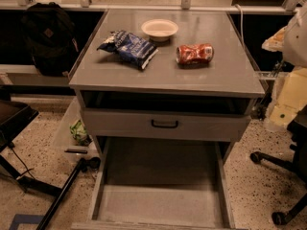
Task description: Place coke can into middle drawer
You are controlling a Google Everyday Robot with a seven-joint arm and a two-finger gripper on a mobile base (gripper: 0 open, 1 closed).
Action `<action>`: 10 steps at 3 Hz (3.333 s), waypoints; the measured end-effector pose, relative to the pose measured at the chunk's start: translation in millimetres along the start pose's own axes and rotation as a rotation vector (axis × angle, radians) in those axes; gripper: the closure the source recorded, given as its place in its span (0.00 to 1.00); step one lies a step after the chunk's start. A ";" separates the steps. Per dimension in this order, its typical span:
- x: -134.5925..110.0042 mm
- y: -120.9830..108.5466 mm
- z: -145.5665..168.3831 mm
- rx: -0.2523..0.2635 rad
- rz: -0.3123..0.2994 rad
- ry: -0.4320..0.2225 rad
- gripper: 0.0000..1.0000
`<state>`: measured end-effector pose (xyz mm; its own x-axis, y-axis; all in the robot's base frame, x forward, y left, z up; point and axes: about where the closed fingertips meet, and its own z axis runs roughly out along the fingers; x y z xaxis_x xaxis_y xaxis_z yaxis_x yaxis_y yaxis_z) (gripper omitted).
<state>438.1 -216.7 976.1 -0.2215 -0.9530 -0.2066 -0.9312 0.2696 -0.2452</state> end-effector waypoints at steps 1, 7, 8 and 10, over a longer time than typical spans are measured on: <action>0.0 -0.1 0.0 0.000 0.000 0.000 0.00; -31.3 -167.9 45.0 -0.046 0.052 -0.281 0.00; -50.7 -199.7 56.0 0.005 0.055 -0.328 0.00; -101.6 -250.6 107.8 0.025 0.055 -0.334 0.00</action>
Offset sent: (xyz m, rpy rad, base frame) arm 0.0798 -0.0400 0.0501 0.2281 -0.1737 0.0160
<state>725.2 -172.6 956.5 -0.1601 -0.8402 -0.5181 -0.9121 0.3266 -0.2478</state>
